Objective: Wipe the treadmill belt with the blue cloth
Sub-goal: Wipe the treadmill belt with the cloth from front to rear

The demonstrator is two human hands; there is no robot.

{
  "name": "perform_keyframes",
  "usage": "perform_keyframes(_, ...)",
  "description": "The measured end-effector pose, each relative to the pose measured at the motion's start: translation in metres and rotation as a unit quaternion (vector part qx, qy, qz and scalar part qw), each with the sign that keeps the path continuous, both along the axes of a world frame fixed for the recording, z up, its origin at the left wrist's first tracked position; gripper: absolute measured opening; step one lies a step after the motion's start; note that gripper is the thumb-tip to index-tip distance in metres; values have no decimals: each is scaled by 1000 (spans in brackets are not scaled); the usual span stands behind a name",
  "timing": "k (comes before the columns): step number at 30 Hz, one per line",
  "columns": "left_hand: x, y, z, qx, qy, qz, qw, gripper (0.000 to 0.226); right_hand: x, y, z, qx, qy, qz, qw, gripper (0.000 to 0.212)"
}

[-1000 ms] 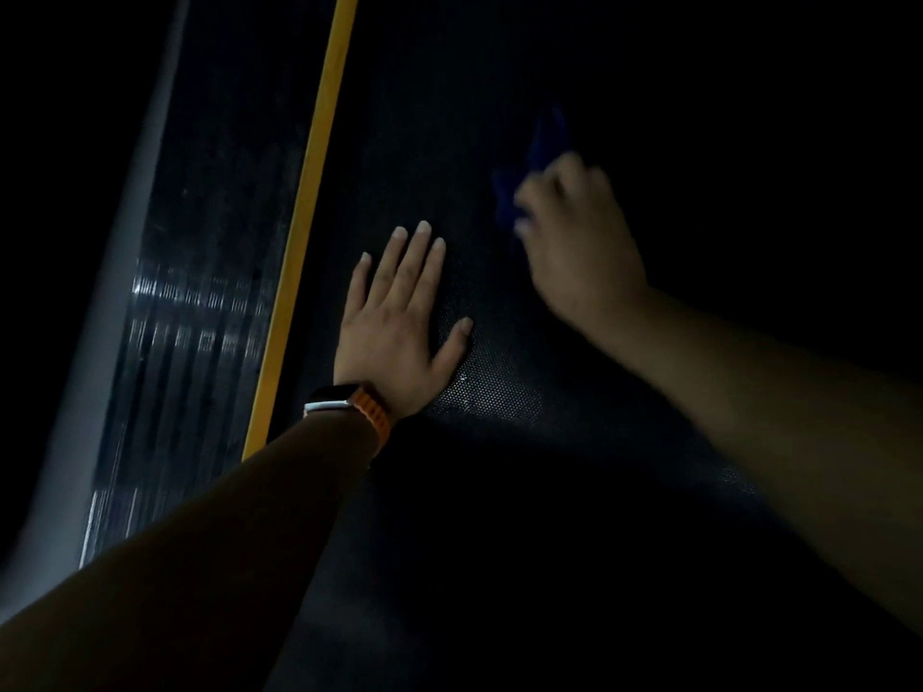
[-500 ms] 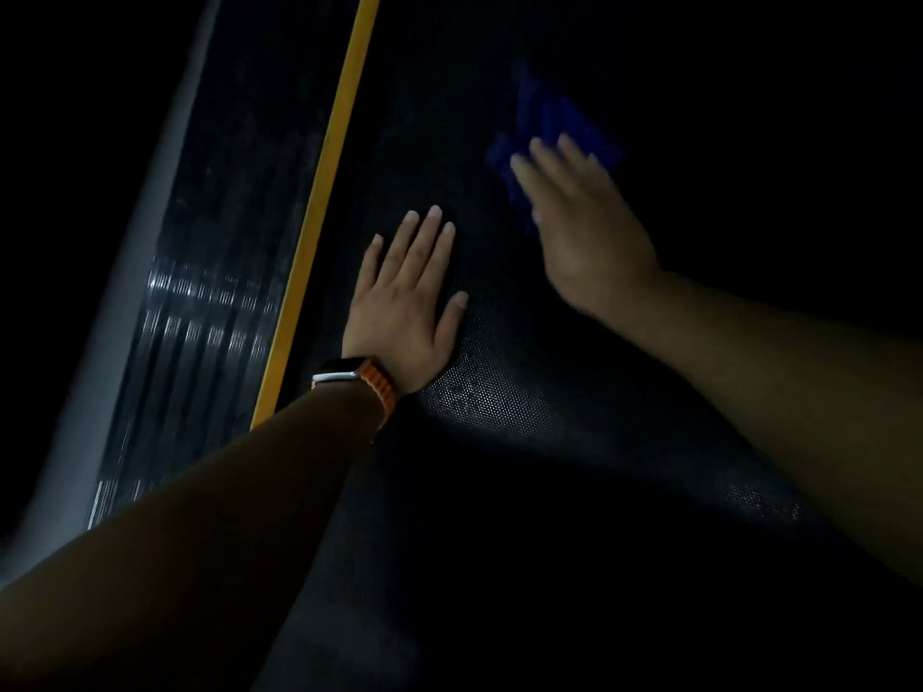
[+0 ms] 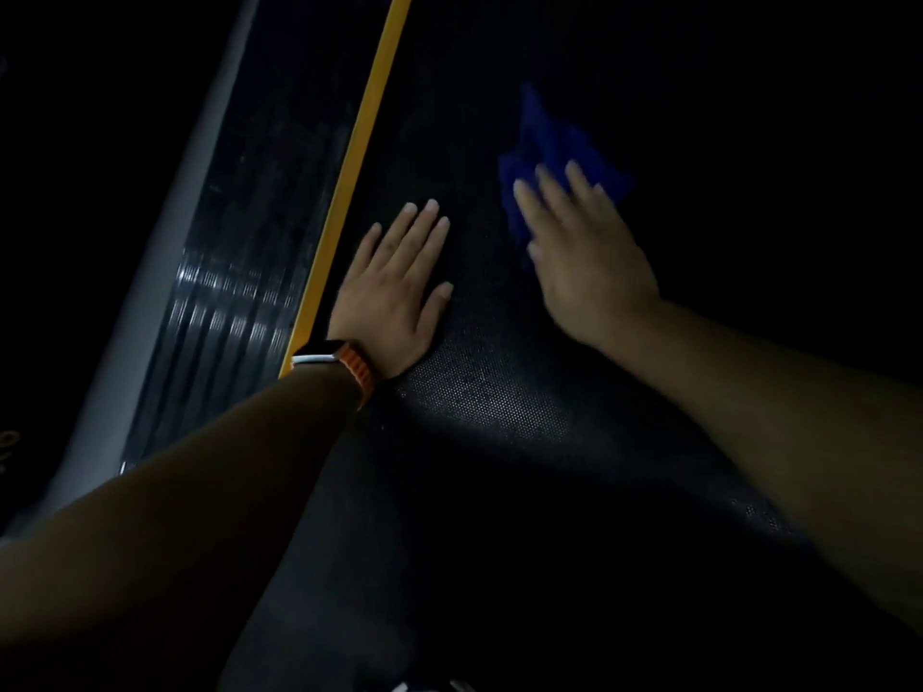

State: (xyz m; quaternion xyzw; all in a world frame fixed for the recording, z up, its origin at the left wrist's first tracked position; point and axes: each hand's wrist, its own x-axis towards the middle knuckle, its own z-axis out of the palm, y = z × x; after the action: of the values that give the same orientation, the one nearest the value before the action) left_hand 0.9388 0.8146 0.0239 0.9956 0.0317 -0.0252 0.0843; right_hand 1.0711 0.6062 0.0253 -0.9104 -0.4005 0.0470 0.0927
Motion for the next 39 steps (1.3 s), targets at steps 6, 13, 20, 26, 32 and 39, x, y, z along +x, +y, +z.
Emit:
perform_keyframes(6,-10,17,-3,-9,15,5,1000,69,-98,-44,6,-23,69,270,960,74)
perform_keyframes(13,-10,16,-5,-28,-1,9,1000,67,57,1,8,21,55,-41,997,55)
perform_keyframes(20,-9,18,-5,-32,-1,11,999,67,-85,-47,10,-23,70,227,971,66)
perform_keyframes(26,-8,18,-7,-42,-13,8,999,67,68,-1,10,-28,36,15,999,59)
perform_keyframes(32,-9,20,-7,-27,-10,-4,1000,68,-89,-8,6,-32,68,183,980,77)
perform_keyframes(39,-9,20,-8,-31,-17,-7,999,68,43,16,2,-44,-13,136,990,58)
